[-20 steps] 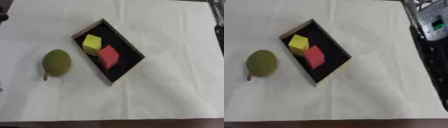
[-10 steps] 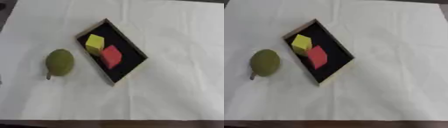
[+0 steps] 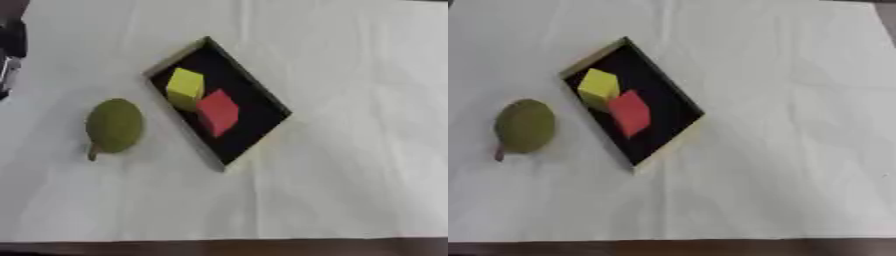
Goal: Pick up objects on the table and place them in the box.
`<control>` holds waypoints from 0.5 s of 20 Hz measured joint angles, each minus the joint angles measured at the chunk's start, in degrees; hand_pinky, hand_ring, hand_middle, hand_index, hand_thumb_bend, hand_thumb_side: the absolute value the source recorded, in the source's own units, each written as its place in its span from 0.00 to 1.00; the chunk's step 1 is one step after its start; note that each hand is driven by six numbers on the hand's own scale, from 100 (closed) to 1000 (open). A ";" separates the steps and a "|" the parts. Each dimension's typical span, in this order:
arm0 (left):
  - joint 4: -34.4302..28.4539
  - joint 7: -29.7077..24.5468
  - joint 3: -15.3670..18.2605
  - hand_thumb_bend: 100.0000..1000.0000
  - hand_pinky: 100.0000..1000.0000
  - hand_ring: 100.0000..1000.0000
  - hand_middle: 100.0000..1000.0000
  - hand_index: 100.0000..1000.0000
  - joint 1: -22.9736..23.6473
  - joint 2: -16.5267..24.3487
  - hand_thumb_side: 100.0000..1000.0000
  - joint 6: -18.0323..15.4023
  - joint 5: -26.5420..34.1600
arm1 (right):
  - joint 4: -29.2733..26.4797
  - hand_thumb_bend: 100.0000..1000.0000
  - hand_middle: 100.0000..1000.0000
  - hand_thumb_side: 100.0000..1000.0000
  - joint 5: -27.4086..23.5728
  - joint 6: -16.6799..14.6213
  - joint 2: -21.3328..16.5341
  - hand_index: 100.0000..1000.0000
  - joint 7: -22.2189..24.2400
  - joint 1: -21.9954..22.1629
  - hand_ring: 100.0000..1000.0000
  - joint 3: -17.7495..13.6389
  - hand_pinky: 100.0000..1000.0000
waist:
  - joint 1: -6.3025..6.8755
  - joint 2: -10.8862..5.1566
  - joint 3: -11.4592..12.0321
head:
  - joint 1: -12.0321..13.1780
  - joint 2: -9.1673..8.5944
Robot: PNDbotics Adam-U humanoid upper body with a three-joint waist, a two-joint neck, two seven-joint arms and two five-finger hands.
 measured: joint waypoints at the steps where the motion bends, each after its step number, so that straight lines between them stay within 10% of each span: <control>1: -0.02 -1.49 -0.68 0.20 0.72 0.74 0.75 0.86 0.00 1.53 0.43 0.47 -0.80 | -0.01 0.00 0.65 0.48 0.12 -0.19 0.00 0.75 -0.18 0.24 0.82 -0.10 0.97 | 0.00 0.00 -0.07 | -0.01 0.01; 10: -0.05 -14.66 -5.61 0.24 0.77 0.78 0.79 0.88 0.58 10.18 0.45 2.31 -2.83 | -0.23 0.00 0.64 0.48 0.65 -1.38 0.00 0.74 -1.11 0.54 0.81 -0.70 0.97 | -0.02 0.01 -0.40 | 0.13 0.42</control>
